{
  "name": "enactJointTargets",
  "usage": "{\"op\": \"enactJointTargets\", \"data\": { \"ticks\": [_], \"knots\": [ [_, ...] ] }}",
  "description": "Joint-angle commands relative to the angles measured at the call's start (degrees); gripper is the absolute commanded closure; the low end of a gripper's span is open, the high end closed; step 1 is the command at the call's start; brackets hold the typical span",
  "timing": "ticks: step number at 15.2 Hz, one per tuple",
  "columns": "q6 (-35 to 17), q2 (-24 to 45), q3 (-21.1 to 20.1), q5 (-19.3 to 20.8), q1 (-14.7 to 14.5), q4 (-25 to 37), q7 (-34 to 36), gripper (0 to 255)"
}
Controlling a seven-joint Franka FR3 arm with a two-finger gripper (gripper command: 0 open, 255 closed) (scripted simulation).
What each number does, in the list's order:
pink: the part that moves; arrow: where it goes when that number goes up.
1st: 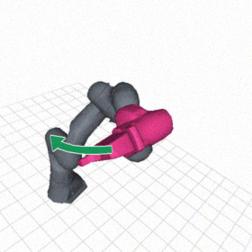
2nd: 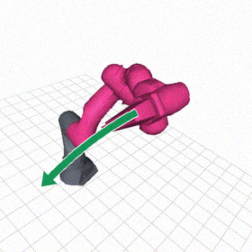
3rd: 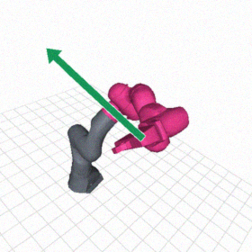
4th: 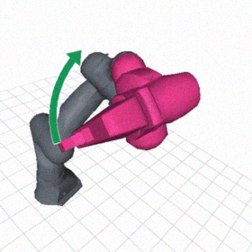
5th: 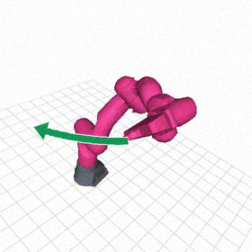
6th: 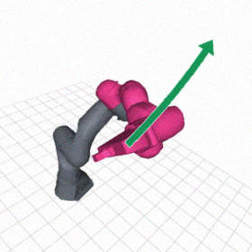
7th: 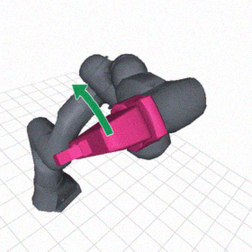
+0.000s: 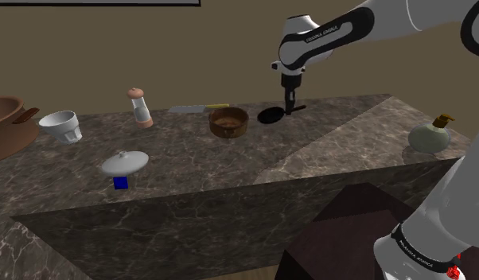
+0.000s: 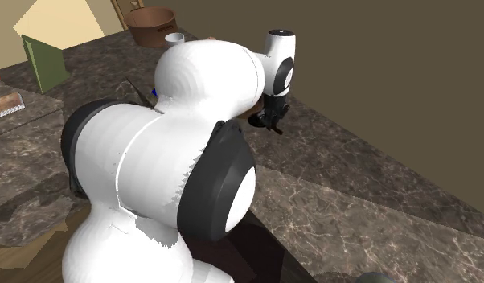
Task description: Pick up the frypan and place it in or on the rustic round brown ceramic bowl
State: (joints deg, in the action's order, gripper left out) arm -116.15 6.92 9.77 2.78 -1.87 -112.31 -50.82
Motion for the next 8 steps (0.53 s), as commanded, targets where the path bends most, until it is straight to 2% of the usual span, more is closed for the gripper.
{"op": "enactJointTargets", "data": {
  "ticks": [1, 3, 8],
  "knots": [
    [1.5, -0.4, 0.0, 0.0, 0.0, 1.0, -0.1, 255],
    [2.6, -0.8, 0.0, 0.1, 0.0, 1.7, -0.1, 255],
    [5.5, 7.1, -2.0, -1.1, -2.2, 12.3, 3.7, 255]
  ]
}}
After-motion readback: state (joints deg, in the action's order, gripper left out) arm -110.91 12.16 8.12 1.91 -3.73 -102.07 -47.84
